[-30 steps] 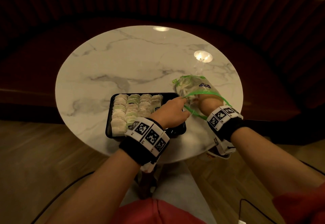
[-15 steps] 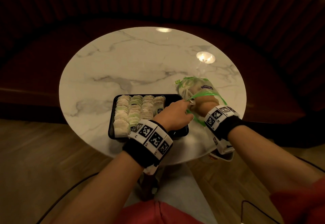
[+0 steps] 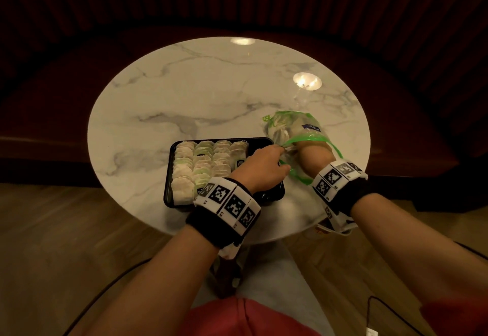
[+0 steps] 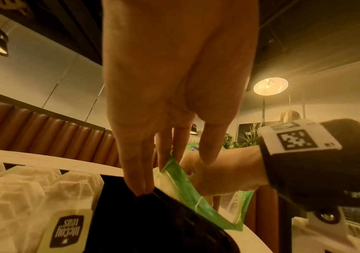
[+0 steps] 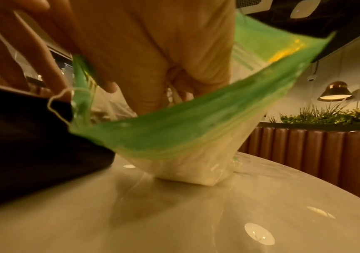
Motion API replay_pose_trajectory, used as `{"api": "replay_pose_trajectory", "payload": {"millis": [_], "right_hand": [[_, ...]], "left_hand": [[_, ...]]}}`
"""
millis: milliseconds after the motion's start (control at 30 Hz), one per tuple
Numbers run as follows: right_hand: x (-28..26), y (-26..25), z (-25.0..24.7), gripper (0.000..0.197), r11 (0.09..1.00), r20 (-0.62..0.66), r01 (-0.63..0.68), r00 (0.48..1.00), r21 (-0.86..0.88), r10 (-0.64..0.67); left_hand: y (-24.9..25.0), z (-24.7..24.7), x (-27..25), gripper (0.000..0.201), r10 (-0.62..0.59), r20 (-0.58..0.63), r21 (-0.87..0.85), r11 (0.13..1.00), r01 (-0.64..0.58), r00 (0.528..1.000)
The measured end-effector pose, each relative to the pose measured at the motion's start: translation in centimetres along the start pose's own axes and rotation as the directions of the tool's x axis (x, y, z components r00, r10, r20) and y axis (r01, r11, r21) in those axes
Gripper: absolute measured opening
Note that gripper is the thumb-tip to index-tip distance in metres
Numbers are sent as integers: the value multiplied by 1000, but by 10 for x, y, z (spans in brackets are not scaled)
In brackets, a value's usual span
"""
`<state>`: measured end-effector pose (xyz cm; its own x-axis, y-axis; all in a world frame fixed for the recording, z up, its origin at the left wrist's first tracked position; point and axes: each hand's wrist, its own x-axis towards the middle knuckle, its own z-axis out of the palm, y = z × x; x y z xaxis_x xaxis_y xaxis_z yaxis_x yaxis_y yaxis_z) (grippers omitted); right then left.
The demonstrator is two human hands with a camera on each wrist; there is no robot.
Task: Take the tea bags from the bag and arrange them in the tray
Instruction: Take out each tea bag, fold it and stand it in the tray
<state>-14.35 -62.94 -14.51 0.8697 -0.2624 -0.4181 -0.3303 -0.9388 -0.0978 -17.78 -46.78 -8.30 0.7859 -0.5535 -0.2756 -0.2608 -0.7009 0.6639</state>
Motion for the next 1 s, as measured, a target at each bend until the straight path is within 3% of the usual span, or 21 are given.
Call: {"api": "replay_pose_trajectory", "payload": {"millis": [33,133,267,333,533,600,700,767,900,1000], "right_hand": [[-2,-2,-1,49,998,-3,-18,1000,60,19],[-9,1,-4,47,989,-91,126,989,82,-118],[-45,5,-25,16,929,-315,277,929,247,-193],[-59,9,-34,5,888,-338,306,922,344,-187],[-94,29,-58,20,554,-187,355,923,753,-337],[-101,29,-65,22,482,-173,359,905,799,-388],[-110,23,-77,25,451,-149,380,871,807,-469],[-113,14,-84,29,473,-109,397,843,786,-527],[-114,-14,-98,31,536,45,387,779,750,-625],[-109,-36,-100,24,599,154,386,739,701,-656]], "left_hand": [[0,0,1,43,-4,-3,-7,1000,4,1000],[0,-1,0,43,-11,-15,-47,999,10,1000],[-1,-3,1,52,-4,-49,-95,996,-1,999],[-2,-4,2,53,2,-91,-147,989,-16,996],[-1,-10,0,72,104,-216,-291,942,-165,971],[-3,-13,-2,64,112,-304,-343,914,-218,946],[-8,-22,-4,42,53,-392,-453,858,-243,919],[-10,-30,-7,32,21,-342,-586,777,-231,939],[-9,-45,-27,58,19,-103,-831,548,-96,995],[-17,-51,-42,73,126,120,-912,406,59,985]]}}
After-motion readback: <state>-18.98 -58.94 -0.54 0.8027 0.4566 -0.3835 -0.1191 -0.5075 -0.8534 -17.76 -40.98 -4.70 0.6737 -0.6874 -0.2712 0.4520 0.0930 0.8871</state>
